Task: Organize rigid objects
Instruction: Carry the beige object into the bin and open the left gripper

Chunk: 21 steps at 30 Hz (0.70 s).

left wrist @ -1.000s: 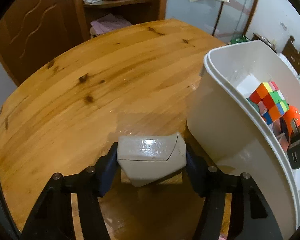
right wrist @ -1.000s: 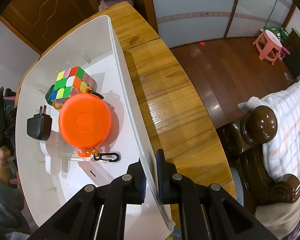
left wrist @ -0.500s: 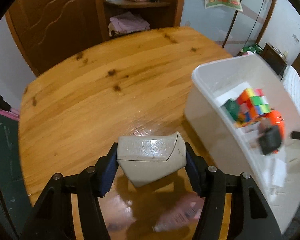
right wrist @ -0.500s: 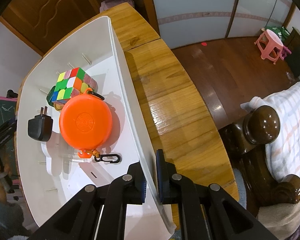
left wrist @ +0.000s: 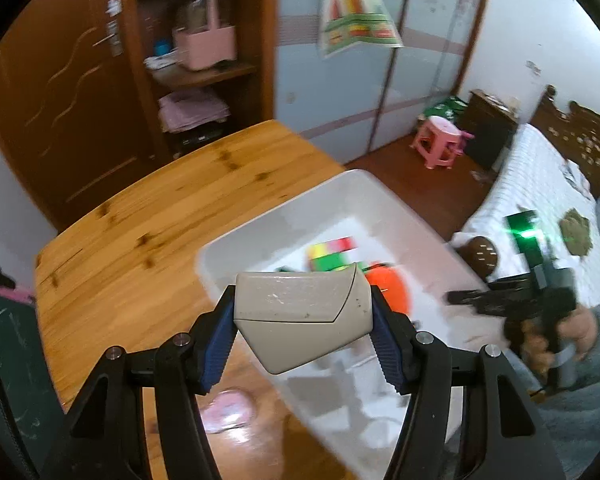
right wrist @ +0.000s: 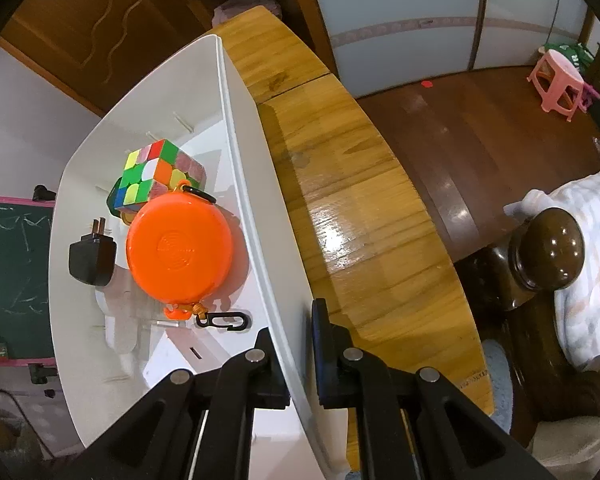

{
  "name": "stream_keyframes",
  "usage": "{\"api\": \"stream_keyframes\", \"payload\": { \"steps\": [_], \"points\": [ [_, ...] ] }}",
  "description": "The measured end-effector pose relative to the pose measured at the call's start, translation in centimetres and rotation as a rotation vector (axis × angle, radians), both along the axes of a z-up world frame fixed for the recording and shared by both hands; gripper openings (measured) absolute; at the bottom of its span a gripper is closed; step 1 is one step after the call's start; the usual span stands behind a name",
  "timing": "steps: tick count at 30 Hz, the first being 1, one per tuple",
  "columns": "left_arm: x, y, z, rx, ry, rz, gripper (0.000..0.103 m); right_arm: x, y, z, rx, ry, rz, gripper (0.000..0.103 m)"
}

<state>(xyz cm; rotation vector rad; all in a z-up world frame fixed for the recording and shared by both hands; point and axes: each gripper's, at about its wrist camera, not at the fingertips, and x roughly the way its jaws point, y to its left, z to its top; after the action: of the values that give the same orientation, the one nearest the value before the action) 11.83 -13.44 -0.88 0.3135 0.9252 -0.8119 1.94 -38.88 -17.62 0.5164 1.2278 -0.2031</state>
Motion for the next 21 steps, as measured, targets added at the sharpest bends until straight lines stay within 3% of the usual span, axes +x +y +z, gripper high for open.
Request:
{"api": "stream_keyframes", "payload": {
  "steps": [5, 11, 21],
  "points": [
    [-2.4, -4.5, 0.0, 0.011, 0.032, -0.066, 0.065, -0.3, -0.2, -0.1, 0.012, -0.014, 0.011, 0.009],
    [-3.8, -8.5, -3.0, 0.099, 0.093, -0.053, 0.065, -0.4, -0.2, -0.2, 0.016, -0.023, 0.025, 0.009],
    [-3.6, -11.6, -7.9, 0.266, 0.027, 0.025, 0.065, -0.4, 0.1, -0.1, 0.002, -0.028, 0.044, 0.009]
  ]
}}
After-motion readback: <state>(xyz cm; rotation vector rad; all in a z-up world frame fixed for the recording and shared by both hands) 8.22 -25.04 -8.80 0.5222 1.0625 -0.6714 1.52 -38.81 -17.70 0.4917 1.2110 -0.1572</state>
